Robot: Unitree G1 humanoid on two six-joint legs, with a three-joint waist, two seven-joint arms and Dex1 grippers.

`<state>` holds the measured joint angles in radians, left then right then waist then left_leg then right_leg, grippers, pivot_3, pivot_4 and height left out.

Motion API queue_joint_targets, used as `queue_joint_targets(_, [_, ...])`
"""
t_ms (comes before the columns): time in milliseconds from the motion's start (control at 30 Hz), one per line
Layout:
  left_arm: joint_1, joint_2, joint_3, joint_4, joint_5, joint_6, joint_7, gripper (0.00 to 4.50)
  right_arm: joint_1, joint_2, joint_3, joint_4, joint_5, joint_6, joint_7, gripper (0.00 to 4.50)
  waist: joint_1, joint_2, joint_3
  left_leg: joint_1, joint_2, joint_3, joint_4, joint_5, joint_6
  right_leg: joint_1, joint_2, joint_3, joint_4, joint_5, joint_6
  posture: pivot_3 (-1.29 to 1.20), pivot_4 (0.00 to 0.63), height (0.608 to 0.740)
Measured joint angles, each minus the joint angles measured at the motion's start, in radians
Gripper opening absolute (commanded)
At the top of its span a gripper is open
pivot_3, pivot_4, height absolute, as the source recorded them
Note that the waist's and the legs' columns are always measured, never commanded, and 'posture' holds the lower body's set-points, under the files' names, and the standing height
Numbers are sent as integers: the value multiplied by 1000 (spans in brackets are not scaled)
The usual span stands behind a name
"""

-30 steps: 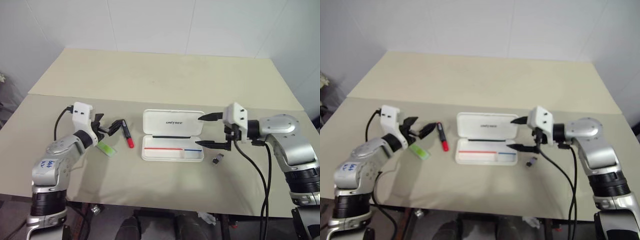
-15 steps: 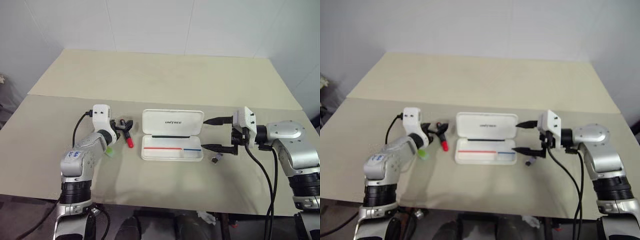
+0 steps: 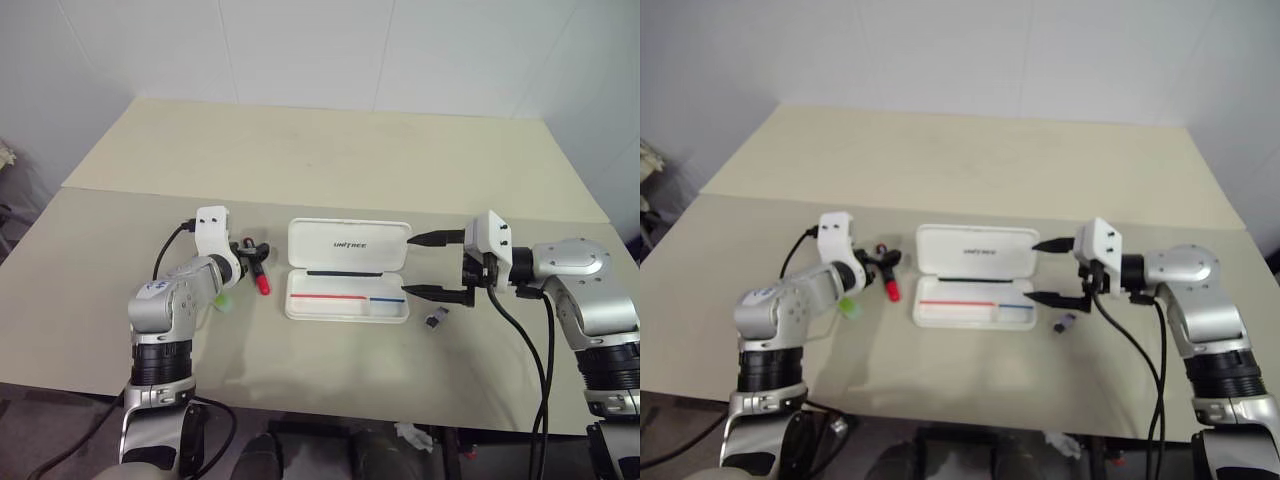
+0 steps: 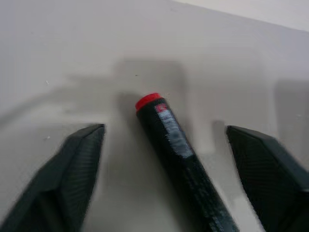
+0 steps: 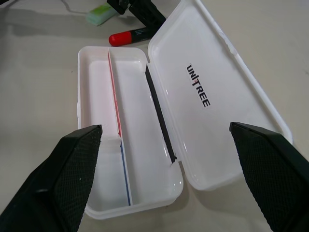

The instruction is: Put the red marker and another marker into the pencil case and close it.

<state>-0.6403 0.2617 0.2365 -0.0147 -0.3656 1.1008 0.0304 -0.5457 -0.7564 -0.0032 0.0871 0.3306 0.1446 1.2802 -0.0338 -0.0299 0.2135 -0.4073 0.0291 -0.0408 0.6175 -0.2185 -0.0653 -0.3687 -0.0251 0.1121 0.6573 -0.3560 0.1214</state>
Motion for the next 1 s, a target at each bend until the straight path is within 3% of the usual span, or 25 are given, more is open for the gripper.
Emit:
queue_joint_targets(267, [-34,10,12,74,22,-18,-17,653,-6,2,1,0,-2,-13,-8,4500,4,0,0,1,0,-1,0,0,0,2,0,-1,-1,0,1,0,150,740])
queue_joint_targets(467, [-44,17,-9,108,46,-79,-36,634,-10,3,1,5,-14,-16,-10,4500,4,0,0,1,0,-1,0,1,0,2,0,-1,-1,1,1,0,150,740])
queue_joint_targets(767, [-126,120,-37,111,99,-233,-120,634,-14,3,1,33,-18,-35,-8,4500,4,0,0,0,0,-1,-3,1,0,2,0,-1,-5,1,1,0,150,740])
queue_joint_targets(1000, [-269,340,-194,82,112,-362,-474,634,-10,3,-5,33,-3,-45,-5,4500,4,-2,1,-7,0,0,-4,3,-5,-6,0,-1,-4,1,1,0,150,740])
